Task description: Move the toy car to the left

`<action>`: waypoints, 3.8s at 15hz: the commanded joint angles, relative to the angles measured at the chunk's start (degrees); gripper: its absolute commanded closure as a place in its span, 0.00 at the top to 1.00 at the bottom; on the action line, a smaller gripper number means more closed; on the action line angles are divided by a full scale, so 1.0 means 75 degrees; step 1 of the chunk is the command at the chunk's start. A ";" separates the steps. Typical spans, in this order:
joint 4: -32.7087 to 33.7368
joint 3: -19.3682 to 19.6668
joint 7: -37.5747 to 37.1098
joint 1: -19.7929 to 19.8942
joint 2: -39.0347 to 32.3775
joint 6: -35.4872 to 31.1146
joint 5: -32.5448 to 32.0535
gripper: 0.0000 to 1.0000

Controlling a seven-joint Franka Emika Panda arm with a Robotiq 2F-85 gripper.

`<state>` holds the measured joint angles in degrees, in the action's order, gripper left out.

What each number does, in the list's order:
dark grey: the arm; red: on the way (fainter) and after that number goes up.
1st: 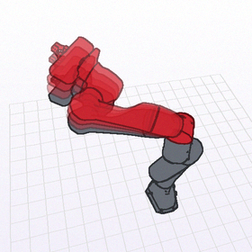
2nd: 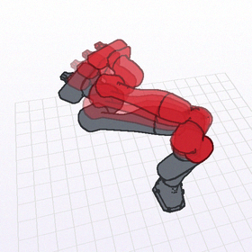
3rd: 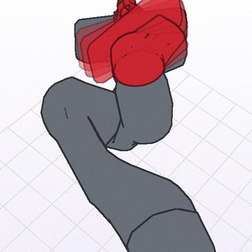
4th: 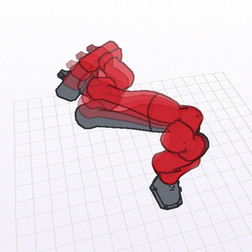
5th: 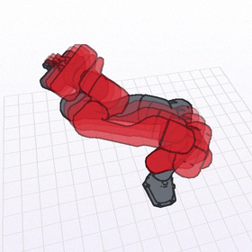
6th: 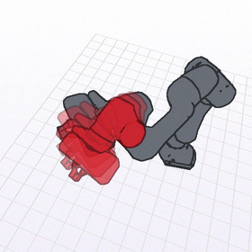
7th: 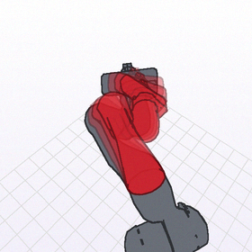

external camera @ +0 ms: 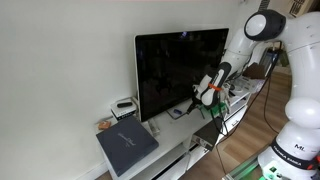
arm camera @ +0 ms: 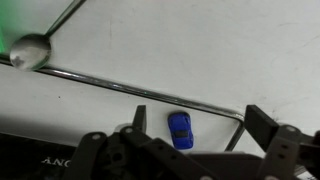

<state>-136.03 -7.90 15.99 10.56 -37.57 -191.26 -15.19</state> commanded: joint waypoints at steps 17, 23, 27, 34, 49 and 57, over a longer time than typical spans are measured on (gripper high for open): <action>0.1815 0.0094 -0.0965 -0.0572 -0.1340 -0.0150 0.0302 1.00; 0.2383 0.0097 -0.0993 -0.0631 -0.1811 -0.0050 0.0337 1.00; 0.2636 0.0179 -0.0978 -0.0728 -0.2022 0.0050 0.0380 1.00; 0.2895 0.0252 -0.0945 -0.0823 -0.2246 0.0142 0.0370 0.50; 0.2220 0.0267 -0.1134 -0.0988 -0.1700 0.0023 0.0528 0.11; 0.1468 0.0202 -0.1069 -0.1010 -0.1157 -0.0141 0.0452 0.11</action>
<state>-120.60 -6.71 8.27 3.62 -49.78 -191.47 -12.41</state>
